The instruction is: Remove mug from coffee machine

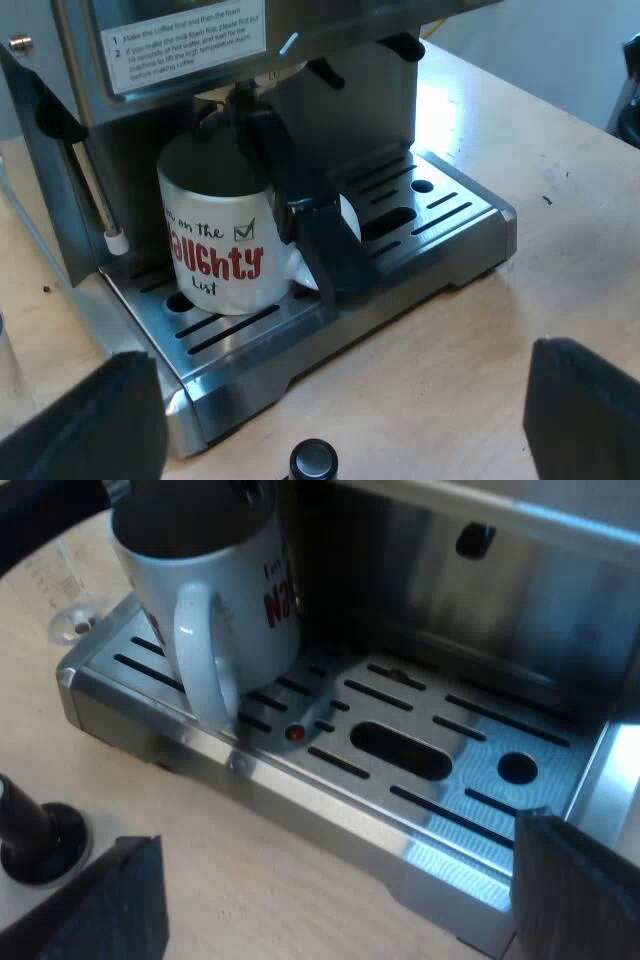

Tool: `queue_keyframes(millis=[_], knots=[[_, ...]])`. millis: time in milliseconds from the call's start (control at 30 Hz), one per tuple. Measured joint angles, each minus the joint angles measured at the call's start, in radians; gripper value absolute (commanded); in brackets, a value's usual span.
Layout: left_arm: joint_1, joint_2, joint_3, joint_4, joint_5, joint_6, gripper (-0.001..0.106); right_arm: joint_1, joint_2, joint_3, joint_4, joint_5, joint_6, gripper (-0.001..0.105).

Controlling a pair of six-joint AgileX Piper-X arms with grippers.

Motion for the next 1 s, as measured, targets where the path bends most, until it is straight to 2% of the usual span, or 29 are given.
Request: queue_keyframes(millis=[167,733,1000], knots=[[0.000,0.000,0.000,0.001,0.000,0.000,0.079,0.000,0.028,0.040,-0.109,0.000,0.000,0.071],[0.000,0.000,0.000,0.001,0.000,0.000,0.079,0.000,0.036,0.300,-0.519,-0.010,0.000,0.071],[0.000,0.000,0.000,0.001,0.000,0.000,0.079,0.000,0.034,0.355,-0.567,-0.048,-0.022,0.071]])
